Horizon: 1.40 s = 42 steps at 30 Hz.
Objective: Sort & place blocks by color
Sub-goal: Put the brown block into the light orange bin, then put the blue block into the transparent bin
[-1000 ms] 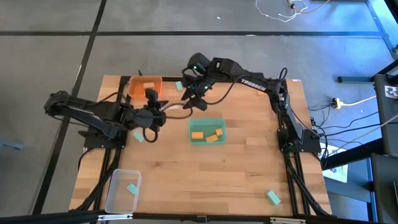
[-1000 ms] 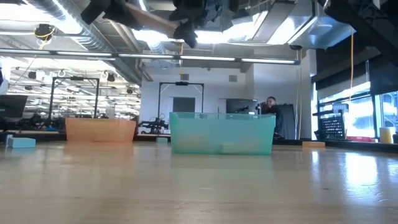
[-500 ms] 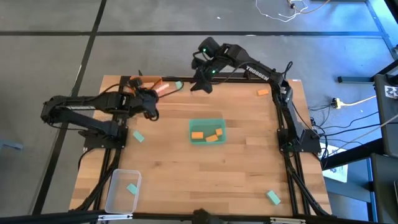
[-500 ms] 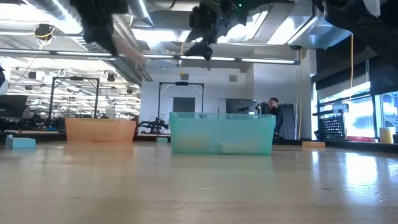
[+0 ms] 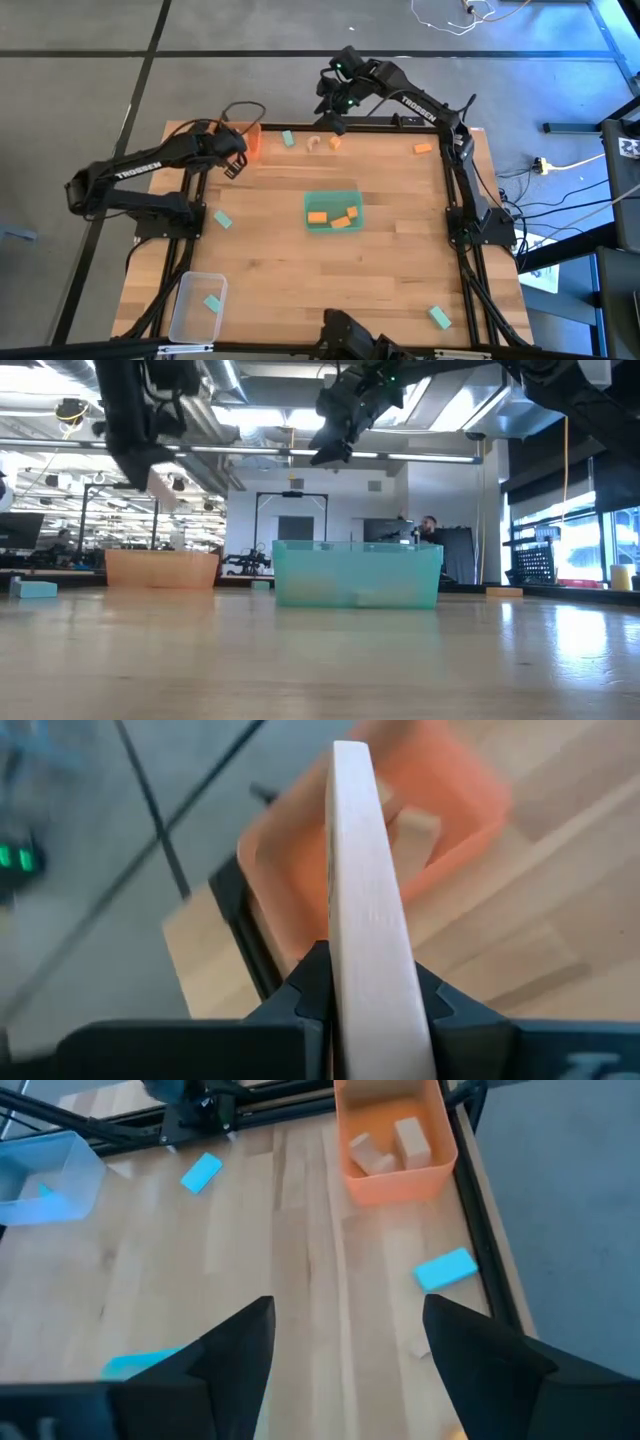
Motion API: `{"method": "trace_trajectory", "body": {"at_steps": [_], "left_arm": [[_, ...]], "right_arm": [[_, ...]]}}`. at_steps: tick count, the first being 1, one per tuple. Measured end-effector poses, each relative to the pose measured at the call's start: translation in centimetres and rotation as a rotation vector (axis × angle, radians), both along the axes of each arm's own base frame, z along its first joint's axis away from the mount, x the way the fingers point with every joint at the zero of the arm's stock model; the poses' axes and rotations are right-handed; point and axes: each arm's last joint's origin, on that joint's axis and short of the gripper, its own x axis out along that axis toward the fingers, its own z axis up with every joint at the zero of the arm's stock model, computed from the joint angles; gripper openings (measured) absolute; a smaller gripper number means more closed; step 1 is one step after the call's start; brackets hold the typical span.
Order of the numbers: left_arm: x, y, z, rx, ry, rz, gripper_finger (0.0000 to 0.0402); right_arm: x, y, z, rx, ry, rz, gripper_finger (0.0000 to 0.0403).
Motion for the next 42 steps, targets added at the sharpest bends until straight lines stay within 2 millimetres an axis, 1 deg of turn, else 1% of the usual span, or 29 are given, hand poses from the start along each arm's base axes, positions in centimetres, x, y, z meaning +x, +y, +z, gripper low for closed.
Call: {"method": "trace_trajectory", "body": {"at_steps": [4, 6, 13, 16, 20, 25, 29, 34, 38, 42], "left_arm": [[-0.7, 1.4, -1.9, -0.030, -0.025, 0.160, 0.0042], [-1.0, 2.0, -3.0, -0.040, -0.032, 0.212, 0.0042], [-1.3, 4.2, -6.5, -0.067, -0.095, 0.311, 0.0042], [-1.4, 5.1, -7.4, -0.080, -0.092, 0.345, 0.0042], [-1.6, 6.0, -8.3, -0.102, -0.083, 0.385, 0.0044], [-1.3, 6.5, -9.0, -0.110, -0.060, 0.392, 0.0089], [-1.3, 6.6, -9.0, -0.102, -0.053, 0.395, 0.0104], [-0.9, 6.6, -8.6, -0.095, -0.068, 0.384, 0.0105], [-0.5, 6.9, -7.0, -0.074, -0.128, 0.372, 0.0105], [0.1, 6.4, -4.9, -0.088, -0.154, 0.299, 0.0105]], "right_arm": [[0.0, 0.0, 0.0, -0.026, -0.005, 0.023, 0.0255], [0.0, 0.0, 0.1, -0.032, -0.006, 0.028, 0.0255], [0.0, 0.1, 0.1, -0.056, -0.009, 0.052, 0.0255], [0.0, 0.1, 0.1, -0.060, -0.009, 0.056, 0.0255], [0.0, 0.1, 0.1, -0.062, -0.010, 0.060, 0.0255], [0.0, 0.1, 0.0, -0.062, -0.009, 0.060, 0.0255], [0.0, 0.1, 0.0, -0.061, -0.009, 0.060, 0.0255], [-0.1, 0.1, 0.0, -0.058, -0.004, 0.060, 0.0255], [-0.1, 0.1, 0.0, -0.056, -0.002, 0.060, 0.0255], [-0.1, 0.1, 0.0, -0.056, 0.000, 0.061, 0.0255]]}}
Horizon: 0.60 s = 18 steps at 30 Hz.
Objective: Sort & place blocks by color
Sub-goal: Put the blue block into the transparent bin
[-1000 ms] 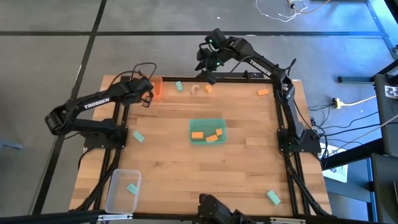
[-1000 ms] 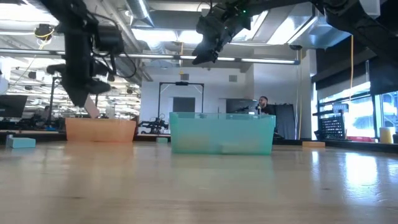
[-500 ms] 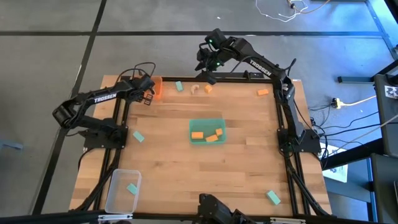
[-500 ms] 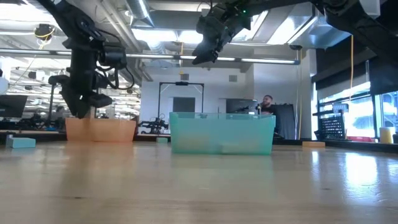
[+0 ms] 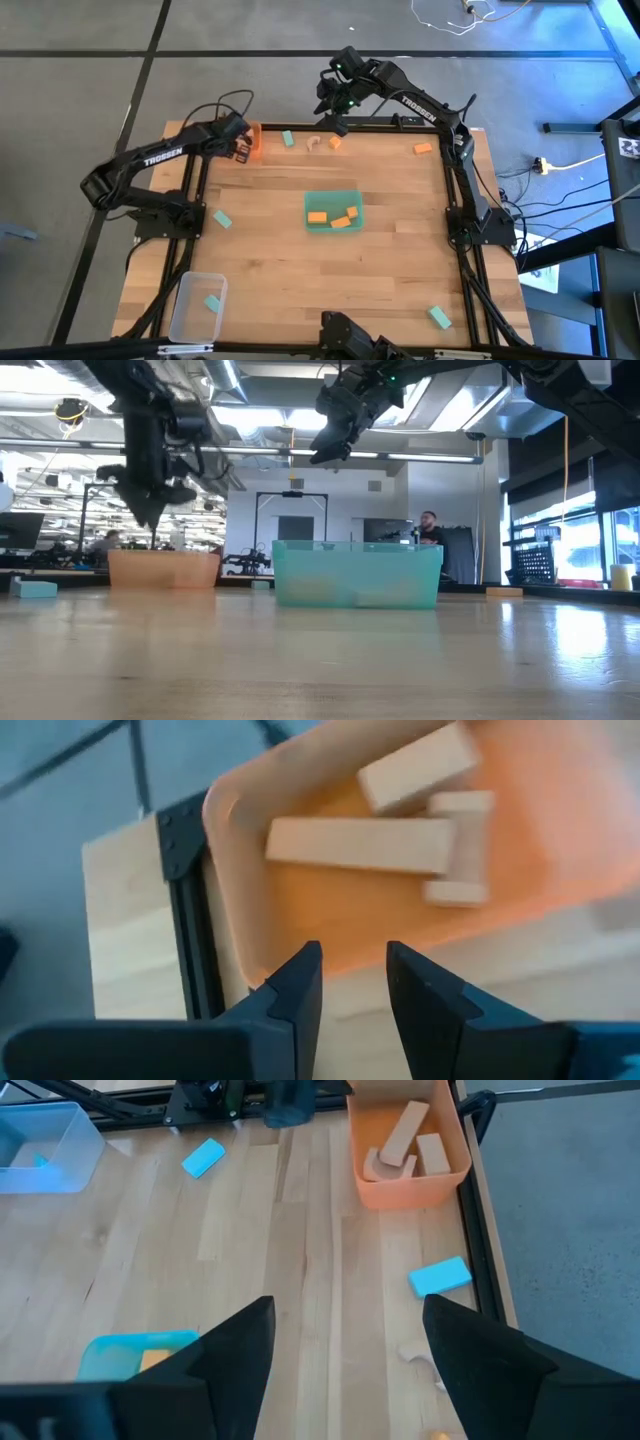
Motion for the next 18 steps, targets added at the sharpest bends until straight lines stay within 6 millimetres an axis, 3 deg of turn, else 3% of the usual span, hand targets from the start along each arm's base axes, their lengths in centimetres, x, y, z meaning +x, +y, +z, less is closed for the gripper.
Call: {"method": "trace_trajectory", "body": {"at_steps": [5, 9, 14, 18], "left_arm": [[0.4, -2.1, 2.9, -0.062, 0.017, -0.213, 0.0106], [0.3, -4.7, 4.3, -0.220, -0.016, -0.425, 0.0106], [-0.5, -8.1, 4.7, -0.493, -0.087, -0.598, 0.0106], [-1.0, -10.2, 5.0, -0.564, -0.032, -0.739, 0.0106]], "right_arm": [[-0.1, 0.1, -0.1, 0.007, 0.014, 0.004, 0.0255], [-0.1, 0.1, -0.1, 0.011, 0.014, 0.008, 0.0255], [-0.1, 0.3, 0.0, 0.068, -0.026, 0.064, 0.0255], [0.0, 0.6, 0.1, 0.105, -0.066, 0.129, 0.0255]]}}
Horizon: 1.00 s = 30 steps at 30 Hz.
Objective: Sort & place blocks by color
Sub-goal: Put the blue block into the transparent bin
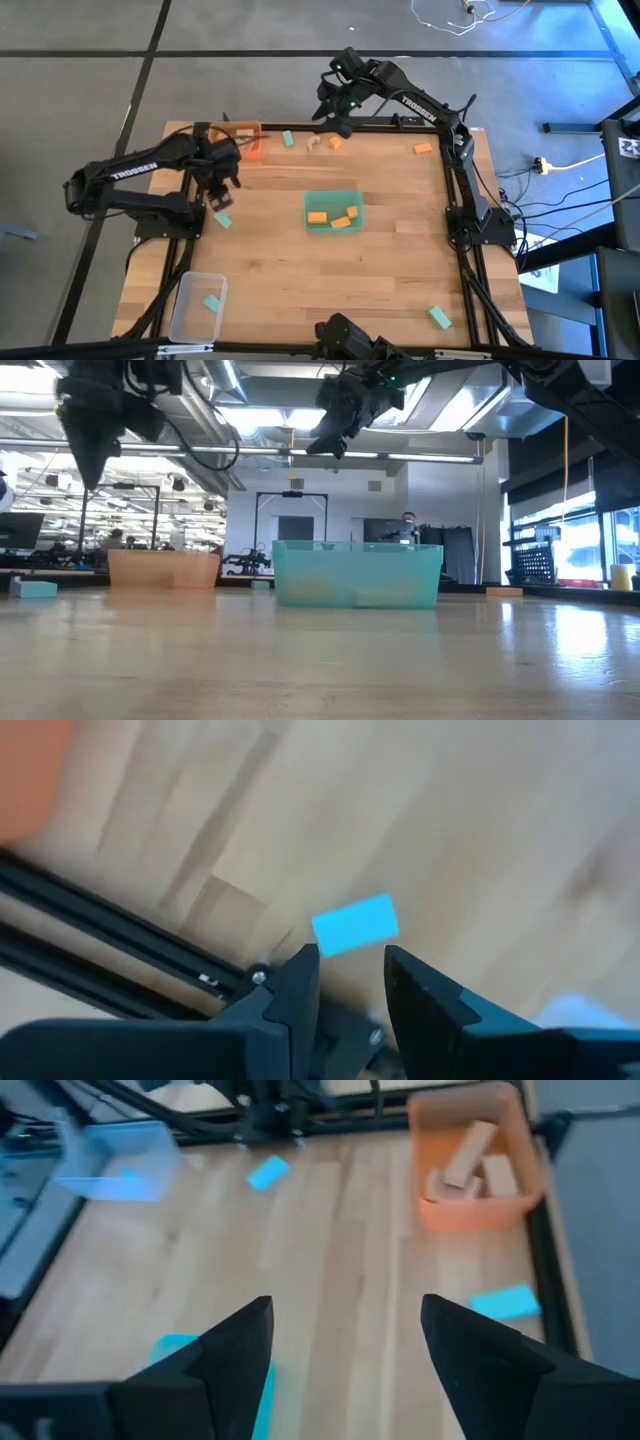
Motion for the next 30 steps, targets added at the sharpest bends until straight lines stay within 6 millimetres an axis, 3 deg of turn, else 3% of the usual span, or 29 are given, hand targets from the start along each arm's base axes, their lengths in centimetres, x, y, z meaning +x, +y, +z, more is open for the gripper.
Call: {"method": "trace_trajectory", "body": {"at_steps": [6, 11, 23, 30], "left_arm": [[0.3, -2.0, 0.1, 0.023, 0.005, -0.246, 0.0106], [0.6, -3.0, 0.1, 0.030, 0.007, -0.327, 0.0106], [0.2, -5.0, -3.3, 0.020, 0.112, -0.612, 0.0106], [0.8, -5.7, -3.1, 0.043, 0.048, -0.650, 0.0106]], "right_arm": [[-0.6, 0.8, -0.3, 0.062, -0.031, 0.169, 0.0255], [-1.3, 1.9, -0.8, 0.087, -0.007, 0.284, 0.0255], [-0.3, 4.3, -0.9, 0.096, 0.014, 0.355, 0.0255], [0.5, 5.1, -0.7, 0.068, -0.018, 0.381, 0.0255]]}}
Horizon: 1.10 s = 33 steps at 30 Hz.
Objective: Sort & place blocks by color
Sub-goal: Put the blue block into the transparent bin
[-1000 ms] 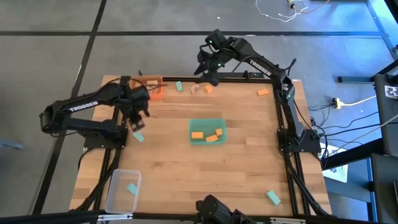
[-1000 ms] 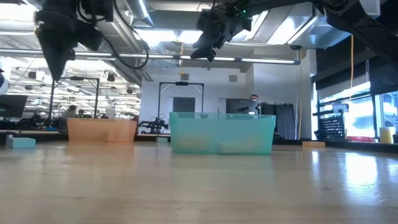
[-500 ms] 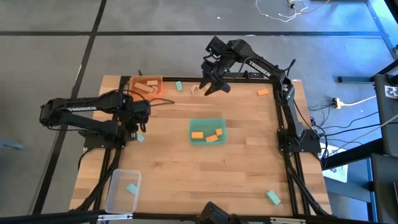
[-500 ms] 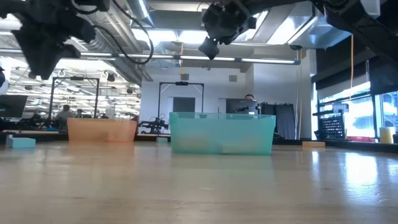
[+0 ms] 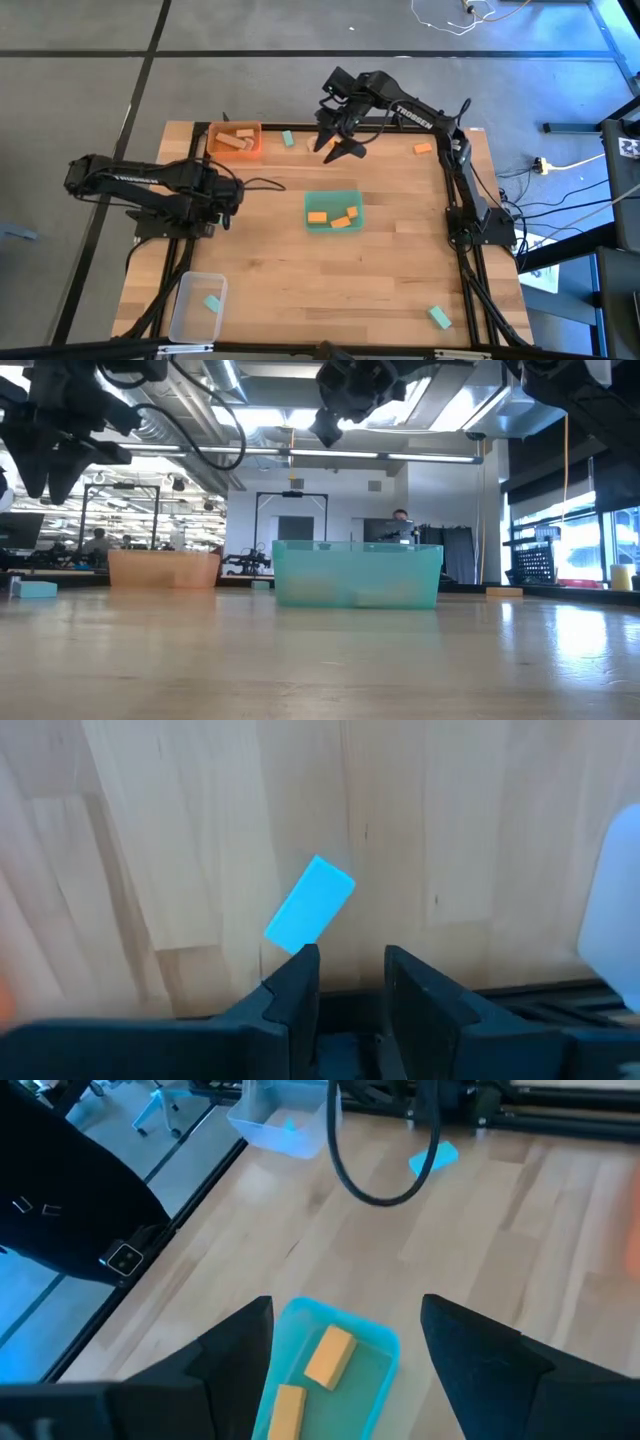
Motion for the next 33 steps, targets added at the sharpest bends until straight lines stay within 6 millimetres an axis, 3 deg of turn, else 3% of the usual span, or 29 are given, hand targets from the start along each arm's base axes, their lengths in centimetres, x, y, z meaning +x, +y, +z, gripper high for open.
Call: {"method": "trace_trajectory", "body": {"at_steps": [19, 33], "left_arm": [[0.4, -0.1, 0.1, -0.002, -0.038, 0.139, 0.0106], [0.7, 0.0, 0.1, 0.030, -0.073, 0.217, 0.0106]], "right_arm": [[1.1, 0.3, 0.4, -0.054, -0.098, 0.018, 0.0255], [1.1, 0.0, 0.1, -0.177, -0.032, -0.052, 0.0255]]}}
